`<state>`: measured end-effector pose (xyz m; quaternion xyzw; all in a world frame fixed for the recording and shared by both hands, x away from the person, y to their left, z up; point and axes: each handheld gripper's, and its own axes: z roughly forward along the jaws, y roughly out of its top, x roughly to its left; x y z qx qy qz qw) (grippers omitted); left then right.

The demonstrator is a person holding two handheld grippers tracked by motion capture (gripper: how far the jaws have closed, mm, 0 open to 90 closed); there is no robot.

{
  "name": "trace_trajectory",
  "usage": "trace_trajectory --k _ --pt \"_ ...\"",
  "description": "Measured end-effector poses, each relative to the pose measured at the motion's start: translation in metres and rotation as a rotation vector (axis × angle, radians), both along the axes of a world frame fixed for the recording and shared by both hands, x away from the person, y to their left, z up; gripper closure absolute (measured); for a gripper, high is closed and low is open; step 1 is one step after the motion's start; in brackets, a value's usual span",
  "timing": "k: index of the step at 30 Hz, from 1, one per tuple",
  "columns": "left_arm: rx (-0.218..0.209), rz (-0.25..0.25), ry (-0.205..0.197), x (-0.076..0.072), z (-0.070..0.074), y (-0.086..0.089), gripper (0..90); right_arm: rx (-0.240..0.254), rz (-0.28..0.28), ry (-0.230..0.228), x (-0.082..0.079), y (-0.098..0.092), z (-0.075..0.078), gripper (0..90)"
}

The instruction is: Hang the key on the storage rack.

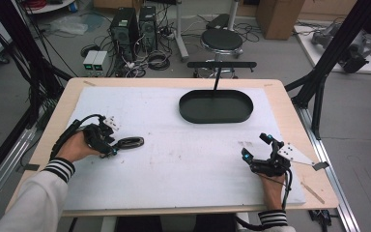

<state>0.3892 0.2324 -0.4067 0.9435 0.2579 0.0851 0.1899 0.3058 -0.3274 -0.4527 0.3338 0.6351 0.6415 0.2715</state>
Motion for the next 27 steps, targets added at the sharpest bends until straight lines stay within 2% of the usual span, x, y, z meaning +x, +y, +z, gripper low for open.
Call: trace_trajectory --k 7,8,10,14,16,17,24,27 --pt "0.020 -0.008 0.003 -0.0002 -0.0023 -0.0022 56.7 0.003 0.001 -0.002 0.0002 -0.0001 -0.0001 1.1" --pt "0.025 -0.012 0.002 -0.0004 -0.0030 -0.0031 61.0 0.002 0.000 -0.001 0.0001 -0.0001 0.0000 1.1" --pt "0.018 -0.010 0.006 -0.0007 -0.0032 -0.0038 62.1 0.004 -0.001 0.000 0.0002 -0.0001 0.0000 1.1" --pt "0.022 -0.018 0.013 -0.0014 -0.0028 -0.0044 74.5 0.004 -0.001 0.000 0.0002 -0.0001 -0.0001 1.1" --pt "0.023 -0.026 0.018 -0.0016 -0.0025 -0.0042 75.8 0.002 -0.002 -0.001 0.0002 -0.0001 -0.0001 1.1" --pt "0.028 -0.034 0.008 -0.0029 -0.0026 -0.0052 80.1 0.003 0.000 -0.001 0.0001 -0.0001 -0.0001 1.1" --pt "0.061 -0.041 -0.011 -0.0057 -0.0011 -0.0085 83.1 0.006 0.000 0.000 0.0002 -0.0001 -0.0001 1.1" --pt "0.051 -0.032 -0.015 -0.0063 -0.0010 -0.0083 83.5 0.007 0.001 0.001 0.0002 -0.0002 -0.0001 1.1"
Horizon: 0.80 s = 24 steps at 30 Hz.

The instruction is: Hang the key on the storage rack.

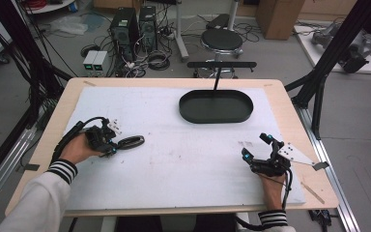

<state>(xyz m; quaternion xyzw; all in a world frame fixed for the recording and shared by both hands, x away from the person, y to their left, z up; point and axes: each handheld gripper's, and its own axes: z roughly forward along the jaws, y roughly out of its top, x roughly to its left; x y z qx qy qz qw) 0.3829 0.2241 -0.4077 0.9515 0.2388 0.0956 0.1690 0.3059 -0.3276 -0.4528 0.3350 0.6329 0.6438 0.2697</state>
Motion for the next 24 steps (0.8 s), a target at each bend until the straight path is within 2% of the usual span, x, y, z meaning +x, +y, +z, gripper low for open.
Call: trace_trajectory --k 10,12,13,17,19,20,21,24 --pt "-0.051 0.015 -0.023 -0.002 0.007 0.002 84.2 -0.003 -0.002 0.000 0.000 0.000 0.000 1.1" --pt "-0.096 0.019 -0.035 -0.003 0.013 0.004 84.2 -0.008 -0.001 -0.008 0.000 0.001 0.000 1.1" --pt "-0.096 0.019 -0.035 -0.003 0.013 0.004 84.2 -0.008 -0.001 -0.008 0.000 0.001 0.000 1.1" --pt "-0.163 0.026 -0.063 -0.006 0.023 0.004 84.2 -0.003 -0.005 -0.003 0.000 0.000 0.000 1.1" --pt "-0.233 0.025 -0.082 -0.007 0.031 0.004 84.2 0.008 -0.013 -0.001 0.000 -0.001 0.000 1.1" --pt "-0.233 0.025 -0.082 -0.007 0.031 0.004 84.3 0.008 -0.016 -0.001 0.001 -0.001 0.000 1.1" --pt "-0.271 0.021 -0.093 -0.008 0.035 0.003 84.3 0.010 -0.017 0.002 0.001 -0.001 0.000 1.1" --pt "-0.296 0.011 -0.103 -0.008 0.038 0.001 84.2 0.013 -0.018 0.018 0.001 -0.001 0.001 1.1"
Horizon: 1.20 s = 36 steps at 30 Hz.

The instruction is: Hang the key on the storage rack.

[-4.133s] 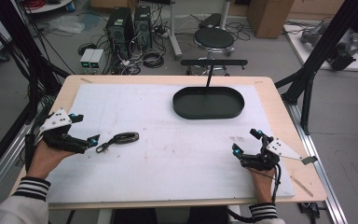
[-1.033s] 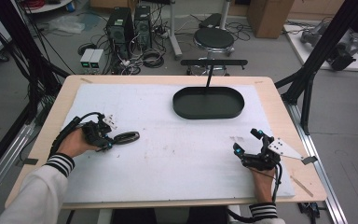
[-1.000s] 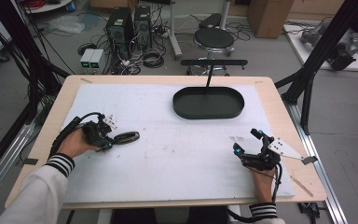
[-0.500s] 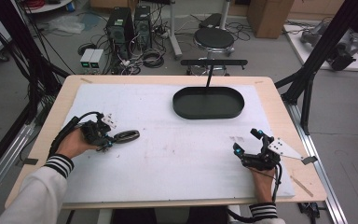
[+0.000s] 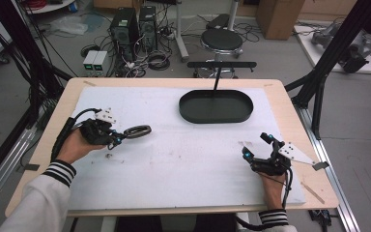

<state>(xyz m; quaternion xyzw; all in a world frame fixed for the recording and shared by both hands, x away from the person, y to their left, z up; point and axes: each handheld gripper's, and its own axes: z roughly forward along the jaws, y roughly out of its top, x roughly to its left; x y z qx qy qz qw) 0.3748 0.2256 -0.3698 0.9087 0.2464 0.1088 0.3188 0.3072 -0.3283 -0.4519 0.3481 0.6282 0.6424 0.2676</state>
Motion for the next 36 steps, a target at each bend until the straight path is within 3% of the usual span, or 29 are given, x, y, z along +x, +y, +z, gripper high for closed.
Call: trace_trajectory --k 6,11,15,16,17,18,19,25,27,36 --pt "-0.072 -0.026 -0.010 0.000 0.005 -0.007 84.2 -0.015 0.006 -0.007 0.003 0.000 0.004 1.0" --pt "-0.133 -0.074 -0.021 -0.001 0.009 -0.016 84.2 -0.013 0.042 -0.007 0.002 0.002 0.014 1.0" --pt "-0.200 -0.104 -0.042 -0.002 0.017 -0.024 84.6 -0.032 0.099 -0.026 0.005 0.008 0.032 1.1" --pt "-0.205 -0.113 -0.036 -0.002 0.019 -0.027 84.7 -0.055 0.134 -0.034 0.007 0.013 0.043 1.1" --pt "-0.198 -0.115 -0.029 -0.001 0.020 -0.030 84.7 -0.055 0.134 -0.034 0.007 0.013 0.043 1.1" --pt "-0.157 -0.124 -0.027 0.000 0.020 -0.032 84.6 -0.071 0.153 -0.033 0.009 0.017 0.051 1.0" --pt "-0.147 -0.119 -0.029 0.000 0.020 -0.033 84.8 -0.077 0.164 -0.033 0.010 0.019 0.055 1.1" --pt "-0.215 -0.126 -0.031 0.000 0.024 -0.035 85.1 -0.078 0.183 -0.041 0.013 0.025 0.065 1.1" --pt "-0.207 -0.135 -0.040 0.000 0.029 -0.037 85.0 -0.092 0.197 -0.035 0.015 0.028 0.069 1.1" --pt "-0.247 -0.182 -0.058 -0.005 0.042 -0.050 85.1 -0.103 0.264 0.000 0.021 0.036 0.071 1.0"
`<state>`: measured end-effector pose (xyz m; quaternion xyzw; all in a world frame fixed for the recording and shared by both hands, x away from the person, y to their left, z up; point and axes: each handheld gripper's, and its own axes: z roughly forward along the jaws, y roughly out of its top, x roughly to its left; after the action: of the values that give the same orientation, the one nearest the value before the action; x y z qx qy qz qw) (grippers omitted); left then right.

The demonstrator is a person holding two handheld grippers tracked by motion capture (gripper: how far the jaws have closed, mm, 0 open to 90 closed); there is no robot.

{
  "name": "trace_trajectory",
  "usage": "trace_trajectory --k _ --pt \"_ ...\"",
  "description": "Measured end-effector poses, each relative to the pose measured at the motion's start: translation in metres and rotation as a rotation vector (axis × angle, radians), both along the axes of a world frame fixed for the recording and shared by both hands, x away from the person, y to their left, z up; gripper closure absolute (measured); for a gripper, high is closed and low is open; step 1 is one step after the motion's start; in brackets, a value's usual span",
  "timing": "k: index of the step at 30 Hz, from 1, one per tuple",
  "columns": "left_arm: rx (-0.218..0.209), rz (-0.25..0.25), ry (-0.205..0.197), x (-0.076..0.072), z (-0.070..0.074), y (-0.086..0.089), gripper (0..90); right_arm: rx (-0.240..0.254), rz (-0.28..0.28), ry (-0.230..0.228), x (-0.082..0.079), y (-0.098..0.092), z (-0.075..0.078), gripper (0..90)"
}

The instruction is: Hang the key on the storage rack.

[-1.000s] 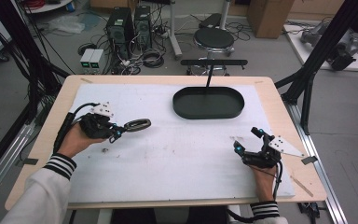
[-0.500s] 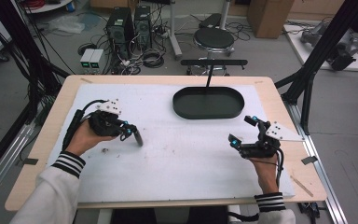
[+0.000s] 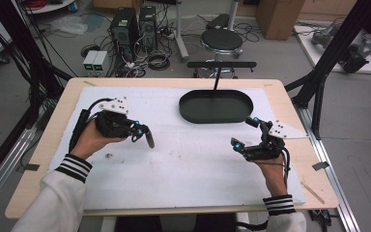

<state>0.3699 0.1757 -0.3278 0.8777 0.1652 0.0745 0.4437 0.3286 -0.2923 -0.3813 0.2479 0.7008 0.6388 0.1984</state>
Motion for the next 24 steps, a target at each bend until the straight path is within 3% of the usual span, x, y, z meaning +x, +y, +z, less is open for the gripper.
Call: trace_trajectory --k 7,10,13,24 --pt "-0.053 -0.051 -0.004 0.000 0.012 -0.019 85.1 -0.039 0.069 0.003 0.007 0.009 0.007 1.0" --pt "-0.073 -0.078 -0.008 -0.001 0.017 -0.030 85.1 -0.096 0.127 0.023 0.012 0.019 0.015 1.1" --pt "-0.080 -0.100 -0.014 -0.001 0.022 -0.038 85.0 -0.115 0.161 0.025 0.014 0.025 0.019 1.0" --pt "-0.100 -0.167 -0.031 -0.003 0.038 -0.065 85.1 -0.145 0.242 0.031 0.025 0.039 0.033 1.1"
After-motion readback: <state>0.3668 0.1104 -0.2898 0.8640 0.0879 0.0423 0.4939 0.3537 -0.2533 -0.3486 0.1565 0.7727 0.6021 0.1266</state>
